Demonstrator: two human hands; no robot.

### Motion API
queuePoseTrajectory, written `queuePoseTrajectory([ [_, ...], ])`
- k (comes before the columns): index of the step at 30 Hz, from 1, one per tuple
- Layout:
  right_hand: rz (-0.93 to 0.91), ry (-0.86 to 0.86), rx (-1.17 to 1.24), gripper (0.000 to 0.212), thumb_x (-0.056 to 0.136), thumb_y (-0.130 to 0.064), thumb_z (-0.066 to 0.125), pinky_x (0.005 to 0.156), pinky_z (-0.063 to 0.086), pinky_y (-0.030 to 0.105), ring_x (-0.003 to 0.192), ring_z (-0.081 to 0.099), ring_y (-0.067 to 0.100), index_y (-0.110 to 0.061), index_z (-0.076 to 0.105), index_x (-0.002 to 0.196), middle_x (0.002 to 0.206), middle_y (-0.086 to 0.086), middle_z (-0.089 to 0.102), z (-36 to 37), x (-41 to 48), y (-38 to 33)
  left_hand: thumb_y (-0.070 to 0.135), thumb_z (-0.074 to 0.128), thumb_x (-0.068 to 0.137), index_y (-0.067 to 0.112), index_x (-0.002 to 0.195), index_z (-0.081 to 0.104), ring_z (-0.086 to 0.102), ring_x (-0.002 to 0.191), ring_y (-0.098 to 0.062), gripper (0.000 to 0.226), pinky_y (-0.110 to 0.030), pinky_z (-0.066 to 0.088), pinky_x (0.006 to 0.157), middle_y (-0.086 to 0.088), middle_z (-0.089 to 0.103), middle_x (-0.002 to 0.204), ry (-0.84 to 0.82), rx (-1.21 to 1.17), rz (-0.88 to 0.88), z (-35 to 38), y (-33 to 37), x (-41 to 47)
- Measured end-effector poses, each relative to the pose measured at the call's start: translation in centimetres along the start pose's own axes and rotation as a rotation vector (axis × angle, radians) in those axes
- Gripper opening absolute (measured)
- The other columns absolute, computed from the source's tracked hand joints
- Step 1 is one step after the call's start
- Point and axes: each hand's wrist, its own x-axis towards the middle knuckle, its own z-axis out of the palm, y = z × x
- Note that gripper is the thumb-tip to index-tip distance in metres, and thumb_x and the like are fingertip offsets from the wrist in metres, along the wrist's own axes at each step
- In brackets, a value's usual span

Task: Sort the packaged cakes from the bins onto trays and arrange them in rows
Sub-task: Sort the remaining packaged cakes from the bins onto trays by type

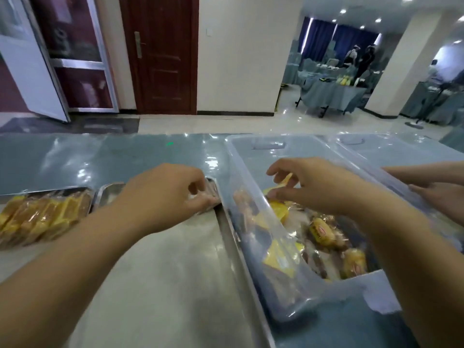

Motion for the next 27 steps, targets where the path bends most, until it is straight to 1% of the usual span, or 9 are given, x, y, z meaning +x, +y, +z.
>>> queuePoseTrajectory([
  [5, -0.041, -0.045, -0.006, 0.038, 0.086, -0.049, 0.06, 0.077, 0.046, 0.025, 0.092, 0.059, 0.007, -0.035, 0.052, 0.121, 0.109, -0.016, 0.059, 0.2, 0.8, 7.8, 0.056, 0.057, 0.083, 0.03, 0.091, 0.062, 0.056, 0.081, -0.007, 0.027, -0.034, 0.053, 0.074, 0.016, 0.057, 0.084, 0.032, -0.036, 0.007, 2.7, 6.6, 4.3],
  [8, -0.021, -0.136, -0.018, 0.038, 0.087, -0.046, 0.06, 0.081, 0.048, 0.028, 0.093, 0.057, 0.01, -0.032, 0.052, 0.122, 0.111, -0.013, 0.059, 1.0, 1.7, 11.8, 0.053, 0.056, 0.085, 0.029, 0.09, 0.059, 0.053, 0.078, -0.008, 0.025, -0.03, 0.049, 0.07, 0.014, 0.055, 0.084, 0.014, -0.008, 0.032, 4.3, 8.9, 6.9],
  [14, 0.094, -0.383, -0.181, 0.046, 0.086, -0.043, 0.061, 0.089, 0.047, 0.036, 0.104, 0.057, 0.022, -0.023, 0.049, 0.126, 0.12, 0.001, 0.06, 4.6, 4.9, 17.8, 0.051, 0.051, 0.09, 0.029, 0.099, 0.055, 0.051, 0.091, -0.014, 0.024, -0.03, 0.043, 0.071, 0.009, 0.057, 0.1, -0.139, 0.187, 0.097, 7.9, 11.9, 11.8],
  [19, 0.193, -0.499, -0.296, 0.045, 0.087, -0.039, 0.059, 0.088, 0.046, 0.029, 0.108, 0.057, 0.027, -0.012, 0.055, 0.122, 0.123, 0.007, 0.06, 7.4, 6.2, 20.5, 0.047, 0.051, 0.09, 0.029, 0.098, 0.052, 0.056, 0.1, -0.024, 0.02, -0.033, 0.043, 0.074, 0.0, 0.06, 0.104, -0.306, 0.209, 0.097, 11.2, 13.7, 14.3],
  [20, 0.218, -0.507, -0.296, 0.052, 0.087, -0.039, 0.057, 0.089, 0.045, 0.028, 0.109, 0.057, 0.028, -0.008, 0.049, 0.129, 0.127, 0.011, 0.057, 8.2, 6.5, 21.0, 0.045, 0.053, 0.089, 0.03, 0.1, 0.052, 0.057, 0.099, -0.026, 0.019, -0.033, 0.044, 0.074, -0.002, 0.06, 0.103, -0.349, 0.232, 0.095, 11.7, 13.9, 14.5],
  [21, 0.232, -0.516, -0.268, 0.065, 0.088, -0.039, 0.056, 0.09, 0.045, 0.029, 0.111, 0.056, 0.029, -0.004, 0.037, 0.14, 0.134, 0.014, 0.051, 9.2, 6.7, 21.5, 0.043, 0.055, 0.088, 0.029, 0.097, 0.051, 0.058, 0.097, -0.027, 0.017, -0.033, 0.044, 0.073, -0.003, 0.06, 0.102, -0.39, 0.256, 0.091, 12.2, 14.0, 14.6],
  [23, 0.291, -0.536, -0.188, 0.092, 0.088, -0.043, 0.057, 0.097, 0.044, 0.034, 0.116, 0.052, 0.033, 0.0, 0.003, 0.149, 0.145, 0.023, 0.034, 11.0, 6.9, 21.8, 0.043, 0.056, 0.087, 0.026, 0.088, 0.049, 0.058, 0.091, -0.027, 0.018, -0.032, 0.042, 0.068, -0.004, 0.06, 0.099, -0.443, 0.28, 0.081, 12.7, 13.9, 14.7],
  [25, 0.397, -0.535, -0.161, 0.104, 0.086, -0.048, 0.062, 0.103, 0.04, 0.039, 0.128, 0.039, 0.038, 0.003, -0.005, 0.147, 0.149, 0.025, 0.017, 12.4, 6.9, 21.2, 0.044, 0.056, 0.087, 0.024, 0.088, 0.052, 0.056, 0.084, -0.024, 0.021, -0.029, 0.039, 0.064, -0.004, 0.058, 0.097, -0.46, 0.297, 0.081, 12.9, 13.6, 14.8],
  [27, 0.46, -0.472, -0.16, 0.113, 0.079, -0.048, 0.071, 0.1, 0.043, 0.041, 0.129, 0.033, 0.04, 0.002, -0.005, 0.145, 0.146, 0.024, 0.012, 13.9, 6.7, 21.0, 0.044, 0.055, 0.087, 0.023, 0.091, 0.054, 0.055, 0.083, -0.024, 0.022, -0.029, 0.038, 0.064, -0.003, 0.055, 0.094, -0.465, 0.304, 0.086, 12.9, 13.5, 14.8],
])
